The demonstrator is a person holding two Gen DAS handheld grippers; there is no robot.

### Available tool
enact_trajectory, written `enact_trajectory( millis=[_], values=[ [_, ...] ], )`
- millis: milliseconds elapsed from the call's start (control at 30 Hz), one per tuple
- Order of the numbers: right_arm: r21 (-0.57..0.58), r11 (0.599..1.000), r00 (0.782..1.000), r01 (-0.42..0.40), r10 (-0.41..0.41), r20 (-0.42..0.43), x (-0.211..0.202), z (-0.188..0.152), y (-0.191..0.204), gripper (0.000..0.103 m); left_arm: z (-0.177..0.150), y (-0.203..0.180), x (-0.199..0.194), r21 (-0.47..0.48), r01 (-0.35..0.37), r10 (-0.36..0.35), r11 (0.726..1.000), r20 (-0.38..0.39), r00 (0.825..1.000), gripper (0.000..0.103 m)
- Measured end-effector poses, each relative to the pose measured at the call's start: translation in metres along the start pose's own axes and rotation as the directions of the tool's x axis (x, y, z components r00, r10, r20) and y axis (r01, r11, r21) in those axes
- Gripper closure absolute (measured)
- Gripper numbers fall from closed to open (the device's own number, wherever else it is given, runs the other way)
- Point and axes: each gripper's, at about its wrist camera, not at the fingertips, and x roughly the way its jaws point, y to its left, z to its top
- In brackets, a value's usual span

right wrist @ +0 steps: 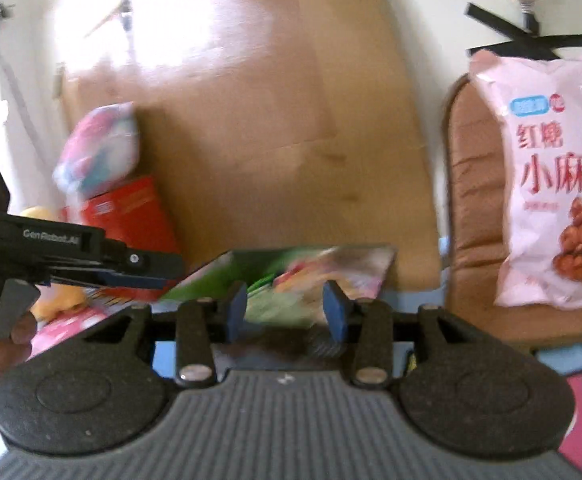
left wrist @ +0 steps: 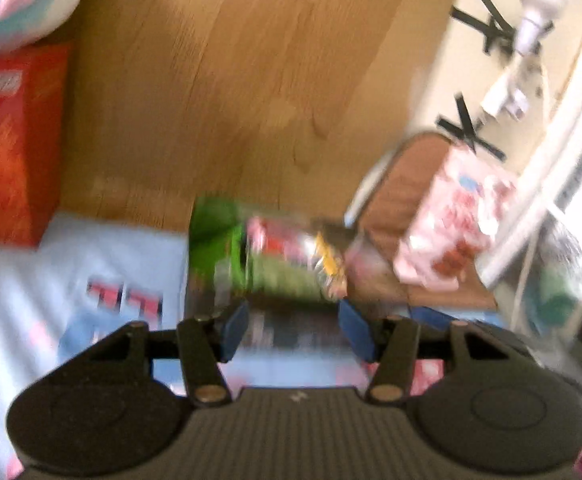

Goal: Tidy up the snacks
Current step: 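Grasp the orange-red spicy snack bag with the left tool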

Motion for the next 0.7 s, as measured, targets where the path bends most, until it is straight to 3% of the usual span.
enact_trajectory(
  millis=[100,233,267,333,367,400,500,700],
  values=[
    [0.042,0.996,0.988,-0.072,0.077,-0.136,0.007,-0.022,0.008,0.059,-0.041,0.009,-0.005,-0.034,0.01,-0.013,0.999,-0.089,0.996,0.053],
    [0.059,0.997,0.953,-0.059,0.074,-0.292,0.039,-0.047,0.016,0.064,-0.081,0.026,0.004,-0.13,0.009,-0.035,0.991,-0.193,0.981,0.059],
    [0.059,0.997,0.942,-0.057,0.073,-0.327,0.048,-0.052,0.018,0.065,-0.086,0.029,0.001,-0.141,0.012,-0.037,0.99,-0.172,0.984,0.062],
    [0.075,0.995,0.939,-0.065,0.087,-0.332,0.053,-0.054,0.025,0.066,-0.092,0.034,-0.008,-0.152,0.002,-0.028,0.988,-0.165,0.986,0.063],
    [0.106,0.99,0.927,-0.089,0.122,-0.355,0.055,-0.054,0.03,0.068,-0.094,0.037,-0.014,-0.164,-0.009,-0.017,0.986,-0.161,0.987,0.06],
    [0.146,0.981,0.901,-0.132,0.18,-0.395,0.057,-0.057,0.037,0.077,-0.098,0.041,-0.021,-0.166,-0.018,-0.007,0.986,-0.15,0.989,0.06],
    [0.032,0.988,0.902,-0.15,0.15,-0.404,0.048,-0.066,0.073,0.076,-0.111,0.052,-0.043,-0.184,-0.019,-0.007,0.983,-0.139,0.99,0.06],
    [0.027,0.969,0.863,-0.247,0.233,-0.448,0.028,-0.086,0.121,0.073,-0.144,0.066,-0.094,-0.158,-0.052,0.034,0.986,-0.118,0.992,0.06]
  ],
)
